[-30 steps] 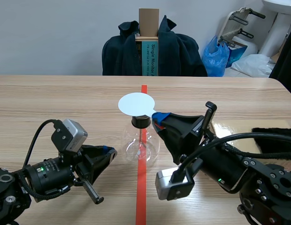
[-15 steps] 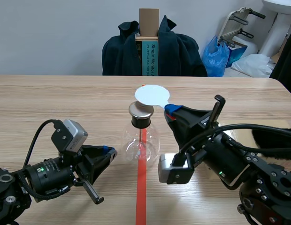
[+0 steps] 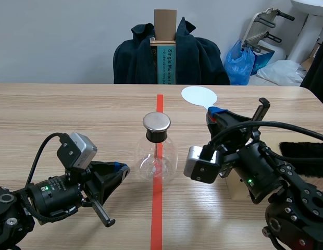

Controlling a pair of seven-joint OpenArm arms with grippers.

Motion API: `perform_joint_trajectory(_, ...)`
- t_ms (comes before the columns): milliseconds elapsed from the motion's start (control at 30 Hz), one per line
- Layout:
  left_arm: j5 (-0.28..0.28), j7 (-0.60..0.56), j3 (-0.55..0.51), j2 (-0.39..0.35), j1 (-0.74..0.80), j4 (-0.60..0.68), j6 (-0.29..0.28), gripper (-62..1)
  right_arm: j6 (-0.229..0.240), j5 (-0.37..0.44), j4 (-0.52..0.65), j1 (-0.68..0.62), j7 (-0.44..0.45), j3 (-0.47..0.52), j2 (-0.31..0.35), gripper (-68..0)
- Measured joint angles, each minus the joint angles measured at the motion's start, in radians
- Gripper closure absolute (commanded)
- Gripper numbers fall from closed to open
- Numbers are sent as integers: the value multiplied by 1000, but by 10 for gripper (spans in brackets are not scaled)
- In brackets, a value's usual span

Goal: Do the electroscope experiment.
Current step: 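Move the plate toward and away from the electroscope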

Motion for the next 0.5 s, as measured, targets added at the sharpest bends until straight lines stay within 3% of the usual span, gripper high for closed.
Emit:
perform_joint_trajectory(400,0,0,0,0,0,0,0,-41,-1,40,0,0,-20,0,0,-7)
perform_joint_trajectory(500,0,0,0,0,0,0,0,-40,-32,81,16,1,-20,7,0,-7)
